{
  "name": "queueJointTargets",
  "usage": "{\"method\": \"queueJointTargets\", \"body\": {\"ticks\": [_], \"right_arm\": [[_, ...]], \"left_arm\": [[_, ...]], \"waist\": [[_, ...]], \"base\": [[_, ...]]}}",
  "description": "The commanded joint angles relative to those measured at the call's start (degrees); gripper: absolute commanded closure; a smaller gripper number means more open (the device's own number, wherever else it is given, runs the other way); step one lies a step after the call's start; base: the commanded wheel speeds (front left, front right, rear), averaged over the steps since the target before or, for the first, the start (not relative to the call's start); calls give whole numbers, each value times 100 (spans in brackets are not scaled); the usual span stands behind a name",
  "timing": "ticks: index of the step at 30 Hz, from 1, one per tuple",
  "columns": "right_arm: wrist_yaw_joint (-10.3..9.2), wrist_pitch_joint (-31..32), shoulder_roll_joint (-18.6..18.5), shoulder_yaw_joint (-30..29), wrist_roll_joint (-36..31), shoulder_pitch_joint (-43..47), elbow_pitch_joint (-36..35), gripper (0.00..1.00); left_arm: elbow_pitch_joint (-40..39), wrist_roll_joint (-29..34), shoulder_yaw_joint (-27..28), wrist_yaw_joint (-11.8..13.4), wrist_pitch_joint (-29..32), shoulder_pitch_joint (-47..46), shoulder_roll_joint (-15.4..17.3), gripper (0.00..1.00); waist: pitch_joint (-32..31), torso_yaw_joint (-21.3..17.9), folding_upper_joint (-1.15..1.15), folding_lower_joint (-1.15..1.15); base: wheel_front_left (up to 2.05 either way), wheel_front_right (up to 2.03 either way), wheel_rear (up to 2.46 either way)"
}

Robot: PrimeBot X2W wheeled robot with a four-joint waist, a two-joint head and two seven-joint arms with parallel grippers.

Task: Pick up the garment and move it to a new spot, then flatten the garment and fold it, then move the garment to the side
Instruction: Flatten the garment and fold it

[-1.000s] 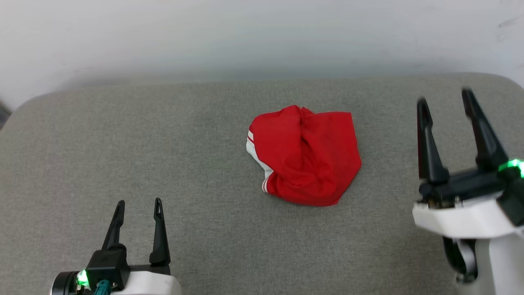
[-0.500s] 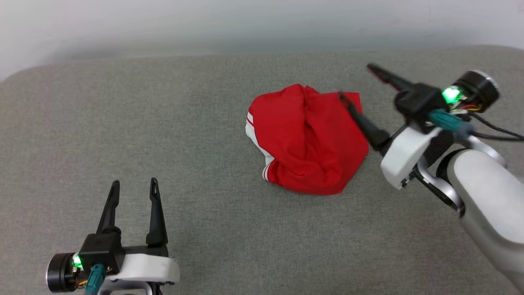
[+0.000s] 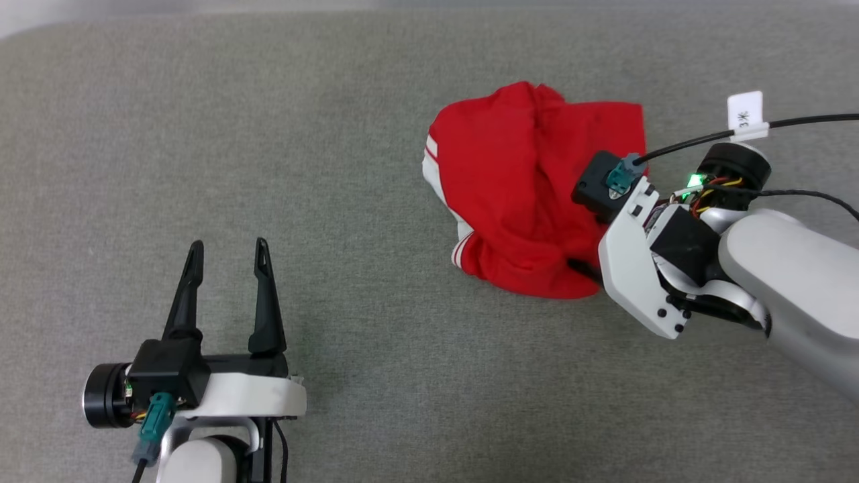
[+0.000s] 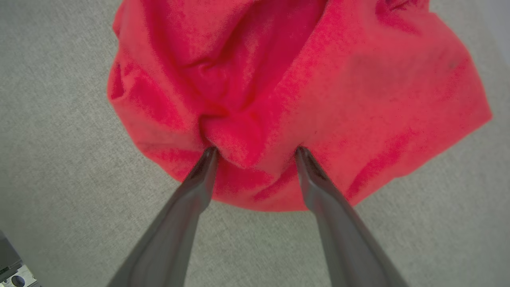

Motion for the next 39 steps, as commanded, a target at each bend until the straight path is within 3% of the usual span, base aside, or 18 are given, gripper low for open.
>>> {"method": "queueJointTargets", "body": {"ticks": [1,10,11,12,18,23,28,32,36,39], "right_arm": [[-4,122,85,120,86,-90,109,0],[0,371,185,402,82,684,418,0],[8,314,166,413,13,734,372,56],[8,214,148,411,6,749,340,100],[-3,-580,-152,298,125,359,123,100],[-3,-1294,-630,144,378,248,-143,100],[-3,-1671,-1457,-248,955,971,-493,100],[-3,-1802,-1804,-441,1192,1509,-390,100],[-3,-1911,-1866,-594,1446,2210,107,100],[-3,-1916,-1693,-547,1412,2612,615,100]], "left_arm": [[-20,-47,-37,37,-15,-120,-9,0],[87,-123,-90,79,-15,-352,-9,0],[104,-120,-71,80,-15,-348,-10,0],[122,-105,-53,77,-15,-337,-9,0],[191,-32,43,27,-15,-196,-9,0],[214,19,148,-45,-15,-6,-7,0],[225,40,194,-66,-15,207,-9,0],[208,24,204,-70,-15,280,-9,0],[207,33,225,-104,-15,360,-9,0],[230,49,214,-121,-15,362,-9,0]], "waist": [[256,158,0,-1],[515,306,0,-1],[489,293,0,-1],[447,270,0,-1],[95,80,0,-1],[-317,-135,0,-1],[-607,-273,0,-1],[-646,-297,0,-1],[-651,-321,0,-1],[-640,-306,0,-1]], "base": [[0,0,0],[0,0,0],[0,0,0],[0,0,0],[0,0,0],[0,0,0],[0,0,0],[0,0,0],[0,0,0],[0,0,0]]}}
